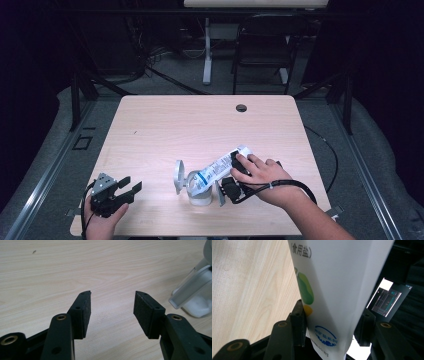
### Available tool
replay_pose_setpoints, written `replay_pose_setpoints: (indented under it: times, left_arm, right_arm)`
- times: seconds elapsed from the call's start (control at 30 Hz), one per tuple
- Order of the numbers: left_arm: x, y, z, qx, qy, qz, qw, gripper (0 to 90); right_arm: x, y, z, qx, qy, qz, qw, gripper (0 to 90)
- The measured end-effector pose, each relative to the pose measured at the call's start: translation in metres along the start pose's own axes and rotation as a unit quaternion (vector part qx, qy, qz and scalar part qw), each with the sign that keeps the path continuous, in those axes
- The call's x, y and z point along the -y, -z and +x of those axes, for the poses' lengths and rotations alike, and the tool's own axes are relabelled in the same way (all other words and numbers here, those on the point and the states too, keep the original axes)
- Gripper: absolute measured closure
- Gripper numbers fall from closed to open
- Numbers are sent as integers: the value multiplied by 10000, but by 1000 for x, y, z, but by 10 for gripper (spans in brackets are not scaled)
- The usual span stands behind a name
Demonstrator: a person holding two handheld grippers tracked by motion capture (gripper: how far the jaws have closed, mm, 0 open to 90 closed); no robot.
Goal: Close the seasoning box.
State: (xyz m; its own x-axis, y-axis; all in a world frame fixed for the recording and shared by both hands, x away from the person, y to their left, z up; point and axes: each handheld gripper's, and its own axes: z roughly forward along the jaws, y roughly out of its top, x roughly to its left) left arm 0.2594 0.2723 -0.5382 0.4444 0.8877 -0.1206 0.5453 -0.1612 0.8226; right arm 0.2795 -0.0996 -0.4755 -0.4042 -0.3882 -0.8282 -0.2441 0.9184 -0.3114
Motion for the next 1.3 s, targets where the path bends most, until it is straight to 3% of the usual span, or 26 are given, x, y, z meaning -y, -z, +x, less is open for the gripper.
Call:
replay_pose_setpoints:
  times: [0.67, 0.7, 0.77, 0.8, 0.9, 1.3]
  left_arm:
    - [0, 0, -1, -1, 6, 0, 10000, 485]
    - [0, 0, 0, -4, 10, -2, 10000, 485]
    - [0, 1, 0, -3, 19, -1, 10000, 485]
    - [0, 1, 0, -6, 20, -1, 10000, 485]
    - [1, 1, 0, -6, 18, -4, 10000, 485]
    - [2, 0, 0, 13, 37, -7, 10000, 485]
  right_arm:
    - [0, 0, 0, 39, 94, -24, 9999, 536]
    - [-1, 2, -2, 75, 208, 109, 9997, 536]
    - [0, 0, 0, 38, 69, -69, 9999, 536]
    - [-1, 3, -1, 82, 218, 106, 9997, 537]
    - [-1, 1, 0, 71, 146, 9, 9999, 540]
    - [-1, 1, -1, 41, 157, 40, 9999, 548]
